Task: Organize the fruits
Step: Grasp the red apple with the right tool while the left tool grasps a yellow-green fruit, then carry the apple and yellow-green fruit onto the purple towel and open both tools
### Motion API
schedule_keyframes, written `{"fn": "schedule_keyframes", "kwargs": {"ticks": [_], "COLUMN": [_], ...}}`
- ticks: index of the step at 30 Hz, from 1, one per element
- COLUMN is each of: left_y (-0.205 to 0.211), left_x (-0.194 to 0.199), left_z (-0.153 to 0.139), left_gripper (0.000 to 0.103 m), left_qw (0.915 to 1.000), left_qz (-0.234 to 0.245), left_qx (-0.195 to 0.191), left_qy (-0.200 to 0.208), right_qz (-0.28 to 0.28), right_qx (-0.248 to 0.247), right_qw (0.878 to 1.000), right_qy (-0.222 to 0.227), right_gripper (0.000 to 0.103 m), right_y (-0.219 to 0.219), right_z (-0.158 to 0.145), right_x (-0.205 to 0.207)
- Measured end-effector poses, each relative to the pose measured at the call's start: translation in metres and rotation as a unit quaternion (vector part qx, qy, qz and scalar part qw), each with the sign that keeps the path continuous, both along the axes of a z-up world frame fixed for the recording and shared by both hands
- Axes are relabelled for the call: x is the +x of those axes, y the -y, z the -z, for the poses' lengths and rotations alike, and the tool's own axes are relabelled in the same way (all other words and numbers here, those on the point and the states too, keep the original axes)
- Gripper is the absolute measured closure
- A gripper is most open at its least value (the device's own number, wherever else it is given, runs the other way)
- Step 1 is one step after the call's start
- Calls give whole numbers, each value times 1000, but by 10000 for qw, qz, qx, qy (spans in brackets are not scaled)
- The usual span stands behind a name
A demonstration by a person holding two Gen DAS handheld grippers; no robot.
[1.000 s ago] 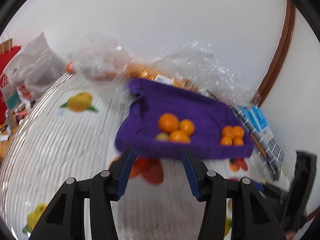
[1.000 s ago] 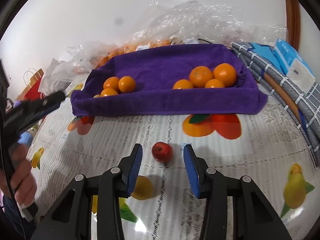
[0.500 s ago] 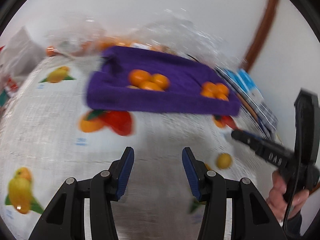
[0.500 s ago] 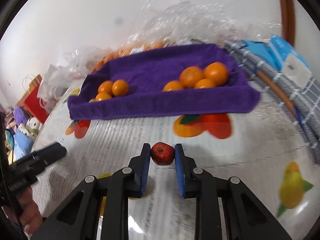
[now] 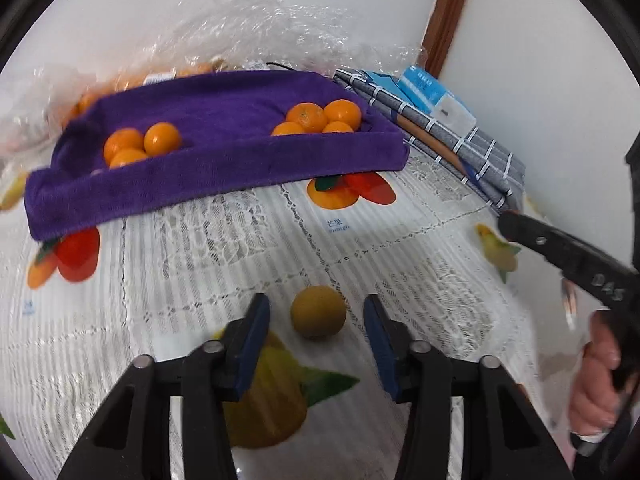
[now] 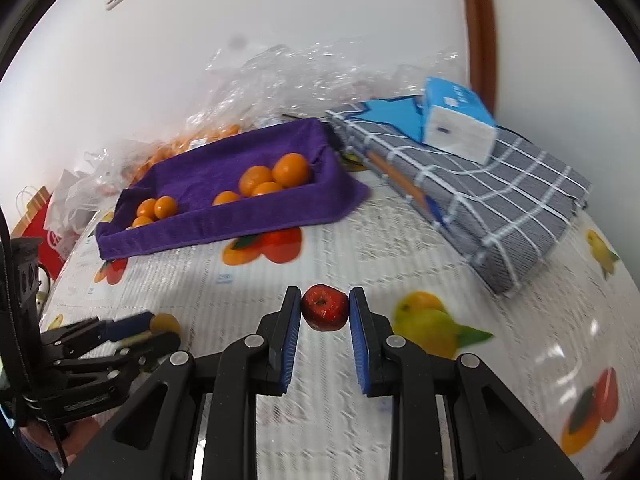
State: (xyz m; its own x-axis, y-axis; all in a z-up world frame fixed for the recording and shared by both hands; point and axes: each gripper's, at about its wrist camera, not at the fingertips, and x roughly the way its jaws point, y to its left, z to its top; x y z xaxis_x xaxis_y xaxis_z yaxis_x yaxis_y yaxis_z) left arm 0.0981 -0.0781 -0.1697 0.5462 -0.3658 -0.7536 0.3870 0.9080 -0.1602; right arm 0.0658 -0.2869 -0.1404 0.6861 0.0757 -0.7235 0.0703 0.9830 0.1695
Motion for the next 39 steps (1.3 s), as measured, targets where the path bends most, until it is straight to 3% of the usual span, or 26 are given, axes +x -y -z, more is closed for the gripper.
{"fn": "schedule_keyframes", "kwargs": {"ticks": [4, 11, 20, 25, 31, 39], "left_y": [-6, -45, -100, -115, -108, -93], "left_x": [1, 11, 43, 83, 135, 190], "left_z": [-2, -16, -59, -76, -73, -49], "left_gripper": [76, 76, 76, 76, 76, 76], "left_qw": [9998, 9976, 9895, 9855, 9847, 9858], "left_qz": [-23, -613, -1324, -1568, -1653, -1667], "left_qx": [-207, -290, -281, -192, -116, -124], "left_qy": [16, 148, 513, 627, 531, 155], "right_qz": [-7, -304, -727, -884, -954, -850], "right_qx": [52, -21, -110, -172, -175, -195], "right_qw": [10000, 9995, 9972, 9956, 9951, 9962], "right_qy": [-18, -58, 148, 249, 195, -41], "right_gripper": [79, 79, 79, 79, 79, 79], "right_y": [-1, -22, -54, -65, -70, -68], "right_z": [3, 4, -19, -31, -30, -5], "right_x": [-2, 13, 63, 104, 161, 220]}}
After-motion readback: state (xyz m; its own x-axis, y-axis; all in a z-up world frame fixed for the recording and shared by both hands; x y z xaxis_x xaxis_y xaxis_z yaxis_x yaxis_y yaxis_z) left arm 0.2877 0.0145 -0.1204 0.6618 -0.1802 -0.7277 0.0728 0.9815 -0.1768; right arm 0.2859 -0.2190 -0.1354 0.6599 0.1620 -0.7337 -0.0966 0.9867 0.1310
